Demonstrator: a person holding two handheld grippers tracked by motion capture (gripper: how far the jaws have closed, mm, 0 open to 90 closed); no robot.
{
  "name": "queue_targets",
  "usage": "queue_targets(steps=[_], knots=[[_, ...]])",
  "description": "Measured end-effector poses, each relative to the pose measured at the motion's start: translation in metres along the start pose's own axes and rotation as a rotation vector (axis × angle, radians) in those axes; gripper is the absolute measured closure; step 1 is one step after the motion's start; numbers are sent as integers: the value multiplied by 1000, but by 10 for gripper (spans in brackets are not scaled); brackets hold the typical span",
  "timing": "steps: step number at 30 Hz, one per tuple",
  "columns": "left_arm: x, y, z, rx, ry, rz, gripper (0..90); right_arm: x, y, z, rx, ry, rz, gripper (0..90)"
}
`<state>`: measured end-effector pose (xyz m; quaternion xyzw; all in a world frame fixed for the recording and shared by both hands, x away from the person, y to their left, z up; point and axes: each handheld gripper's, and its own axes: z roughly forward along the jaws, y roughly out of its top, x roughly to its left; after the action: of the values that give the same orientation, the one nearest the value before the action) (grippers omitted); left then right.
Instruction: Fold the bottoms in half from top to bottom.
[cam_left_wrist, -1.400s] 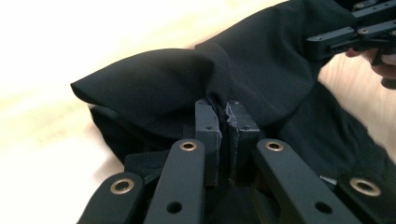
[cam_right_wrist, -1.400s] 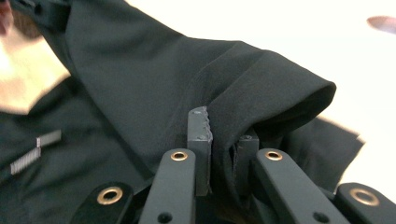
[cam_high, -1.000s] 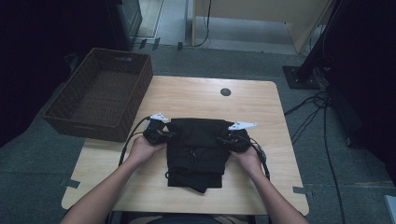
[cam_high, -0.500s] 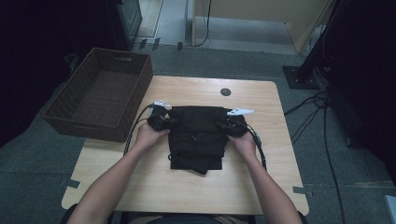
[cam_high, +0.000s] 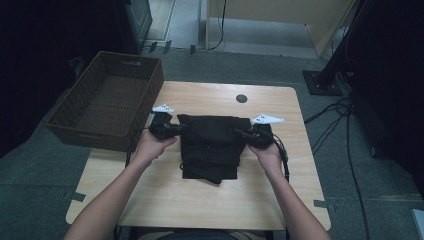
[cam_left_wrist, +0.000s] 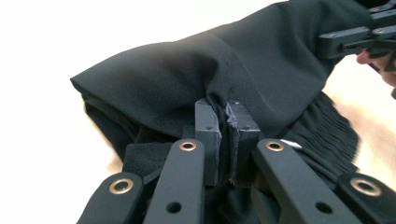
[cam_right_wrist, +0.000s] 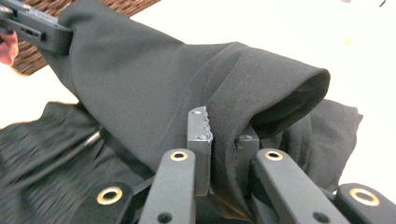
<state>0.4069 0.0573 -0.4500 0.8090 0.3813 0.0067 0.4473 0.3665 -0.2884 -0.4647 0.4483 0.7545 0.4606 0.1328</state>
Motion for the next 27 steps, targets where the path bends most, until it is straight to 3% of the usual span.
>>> queue_targets(steps=[3,9,11,14,17,21,27], knots=[[-5,-11,3,28,-2,6,851,2,-12,-2,23,12,9,813],[1,-26,12,74,7,-20,805,-3,-29,2,61,23,30,774],[4,-27,12,70,12,-28,723,-8,-33,4,86,22,39,670],[7,-22,6,60,23,-27,584,-15,-33,1,77,22,51,601],[12,-18,1,60,29,-36,510,-21,-32,-4,61,8,60,558],[16,-11,-5,46,39,-41,468,-30,-28,-11,59,-2,70,515],[26,10,2,66,41,-40,411,-41,-11,-11,21,-6,74,454]])
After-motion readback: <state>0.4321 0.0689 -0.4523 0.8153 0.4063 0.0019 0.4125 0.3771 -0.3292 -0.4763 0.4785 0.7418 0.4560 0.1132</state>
